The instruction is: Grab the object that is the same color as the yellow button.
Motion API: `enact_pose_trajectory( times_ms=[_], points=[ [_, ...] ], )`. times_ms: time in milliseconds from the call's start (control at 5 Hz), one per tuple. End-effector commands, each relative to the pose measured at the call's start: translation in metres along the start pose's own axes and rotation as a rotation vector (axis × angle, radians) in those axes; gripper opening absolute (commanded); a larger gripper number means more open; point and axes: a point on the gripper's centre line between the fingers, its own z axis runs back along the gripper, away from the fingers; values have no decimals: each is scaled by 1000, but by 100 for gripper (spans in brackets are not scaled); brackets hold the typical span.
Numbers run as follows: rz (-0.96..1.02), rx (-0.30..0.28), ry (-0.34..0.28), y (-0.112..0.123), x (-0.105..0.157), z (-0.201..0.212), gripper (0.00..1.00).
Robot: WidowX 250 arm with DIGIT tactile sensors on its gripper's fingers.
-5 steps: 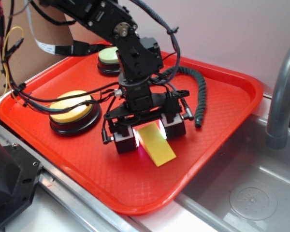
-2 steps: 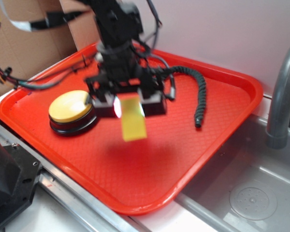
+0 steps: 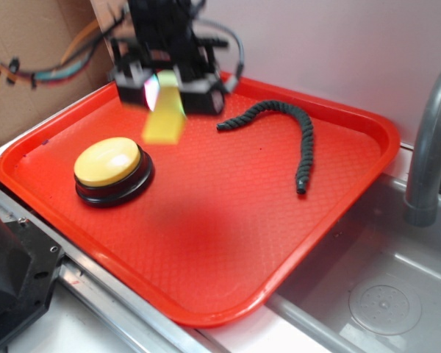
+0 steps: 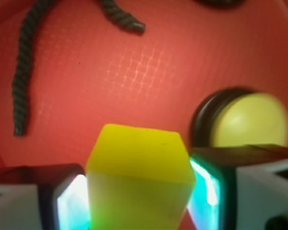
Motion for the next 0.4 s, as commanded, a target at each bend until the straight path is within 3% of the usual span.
enact_pose_trajectory(
  times_ms=[0, 200],
  points=[
    [-155, 30, -178, 16, 20, 51, 0],
    [-153, 22, -180, 23, 18, 52, 0]
  ],
)
